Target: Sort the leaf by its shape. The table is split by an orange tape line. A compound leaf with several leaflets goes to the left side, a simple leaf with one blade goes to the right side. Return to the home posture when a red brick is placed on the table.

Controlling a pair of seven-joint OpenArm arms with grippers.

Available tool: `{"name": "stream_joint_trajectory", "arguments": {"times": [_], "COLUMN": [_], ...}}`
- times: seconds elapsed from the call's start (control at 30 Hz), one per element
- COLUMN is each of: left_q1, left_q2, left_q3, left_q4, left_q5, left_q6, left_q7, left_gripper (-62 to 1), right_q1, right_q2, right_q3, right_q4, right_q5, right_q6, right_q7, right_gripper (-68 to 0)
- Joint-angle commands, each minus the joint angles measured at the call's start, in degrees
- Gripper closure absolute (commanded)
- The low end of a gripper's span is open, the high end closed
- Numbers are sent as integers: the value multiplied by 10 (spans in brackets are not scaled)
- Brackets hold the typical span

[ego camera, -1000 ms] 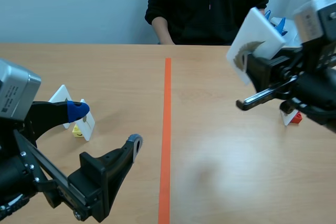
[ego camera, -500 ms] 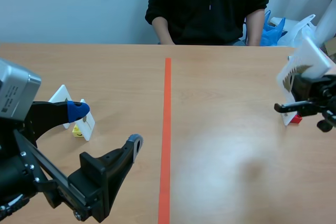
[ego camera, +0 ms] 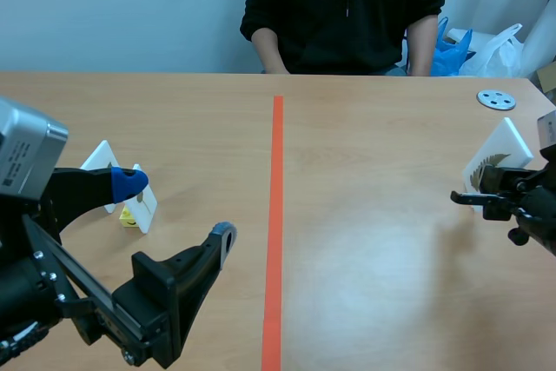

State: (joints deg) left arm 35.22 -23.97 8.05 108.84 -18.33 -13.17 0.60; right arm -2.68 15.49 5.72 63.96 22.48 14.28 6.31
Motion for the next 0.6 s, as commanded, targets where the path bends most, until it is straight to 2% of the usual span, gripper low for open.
{"name": "stream_joint_trajectory", "arguments": {"times": [0.0, 0.27, 0.37, 0.5, 0.57], "left_q1": [-2, -2, -2, -2, -2], "left_q2": [1, 1, 1, 1, 1], "left_q3": [-2, -2, -2, -2, -2], "left_q4": [3, 3, 3, 3, 3], "left_q5": [-5, -5, -5, -5, -5], "left_q6": [-1, -1, -1, -1, -1], "left_q7": [-10, -10, -10, -10, -10], "left_gripper": [-623, -623, -623, -623, -623], "right_q1": [12, 24, 24, 24, 23], "right_q2": [-1, -8, -9, -9, -9], "right_q3": [-3, -9, -9, -9, -9], "right_q4": [2, -53, -57, -57, -57], "right_q5": [1, -4, -11, -15, -15], "right_q6": [0, -15, -28, -30, -30], "right_q7": [16, 28, 31, 33, 33], "right_gripper": [-33, -33, -34, -38, -67]}}
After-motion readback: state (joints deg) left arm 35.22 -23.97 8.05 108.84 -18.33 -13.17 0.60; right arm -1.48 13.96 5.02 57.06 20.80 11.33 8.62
